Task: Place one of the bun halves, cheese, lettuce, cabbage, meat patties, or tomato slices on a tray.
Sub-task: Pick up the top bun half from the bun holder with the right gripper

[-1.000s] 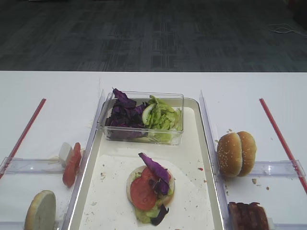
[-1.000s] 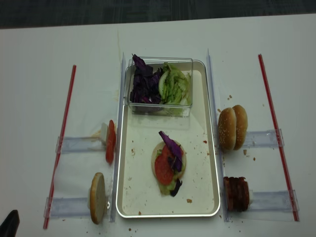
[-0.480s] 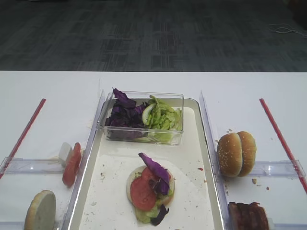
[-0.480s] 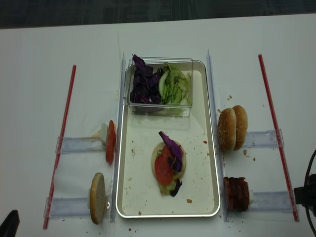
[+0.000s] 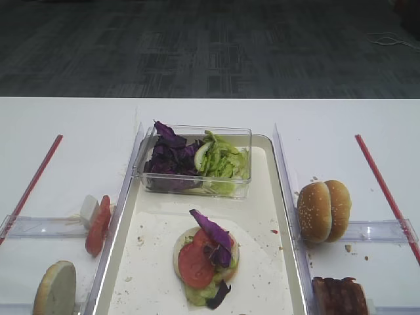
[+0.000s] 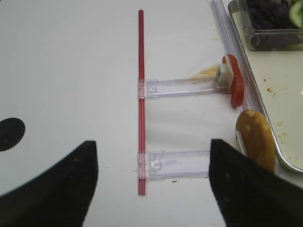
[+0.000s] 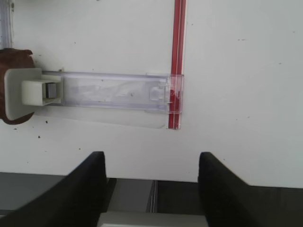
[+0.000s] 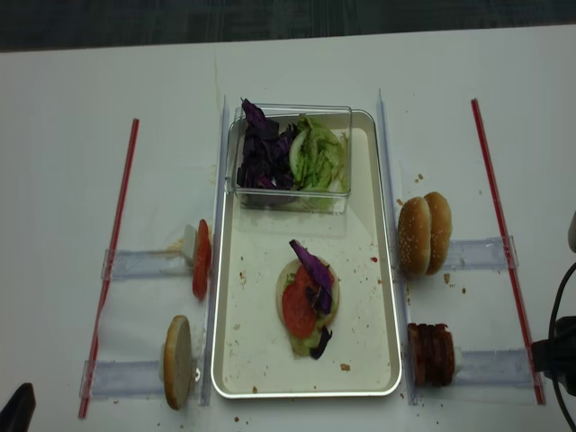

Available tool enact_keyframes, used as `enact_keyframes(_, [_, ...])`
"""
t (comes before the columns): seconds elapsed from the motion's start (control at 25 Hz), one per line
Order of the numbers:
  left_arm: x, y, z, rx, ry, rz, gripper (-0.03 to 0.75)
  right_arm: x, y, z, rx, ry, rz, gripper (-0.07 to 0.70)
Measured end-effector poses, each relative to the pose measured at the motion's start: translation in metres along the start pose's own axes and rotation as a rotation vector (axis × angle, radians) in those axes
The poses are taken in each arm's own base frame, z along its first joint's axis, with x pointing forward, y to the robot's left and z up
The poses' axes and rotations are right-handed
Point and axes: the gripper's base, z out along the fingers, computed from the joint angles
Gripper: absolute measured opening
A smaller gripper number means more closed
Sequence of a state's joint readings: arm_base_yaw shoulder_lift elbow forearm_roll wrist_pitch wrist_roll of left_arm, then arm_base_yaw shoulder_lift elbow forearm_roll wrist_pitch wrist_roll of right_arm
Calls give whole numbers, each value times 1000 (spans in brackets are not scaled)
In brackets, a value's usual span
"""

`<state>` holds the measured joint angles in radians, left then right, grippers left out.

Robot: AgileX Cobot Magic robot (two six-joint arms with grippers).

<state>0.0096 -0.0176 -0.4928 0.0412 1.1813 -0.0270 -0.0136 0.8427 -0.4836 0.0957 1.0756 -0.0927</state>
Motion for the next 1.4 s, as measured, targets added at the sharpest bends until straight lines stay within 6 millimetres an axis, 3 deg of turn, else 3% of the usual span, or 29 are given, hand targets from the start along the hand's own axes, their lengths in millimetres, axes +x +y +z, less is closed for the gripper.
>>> enact_keyframes(0.4, [0,0,0,0,0,0,491,-33,-2,0,0,21,5,469])
enact_keyframes(1.08, [0,0,0,0,0,0,491,-146,-8,14,-7,64,1,468])
enact_keyframes(1.4, [0,0,0,0,0,0,491,-164,-9,19,-9,82,-2,468])
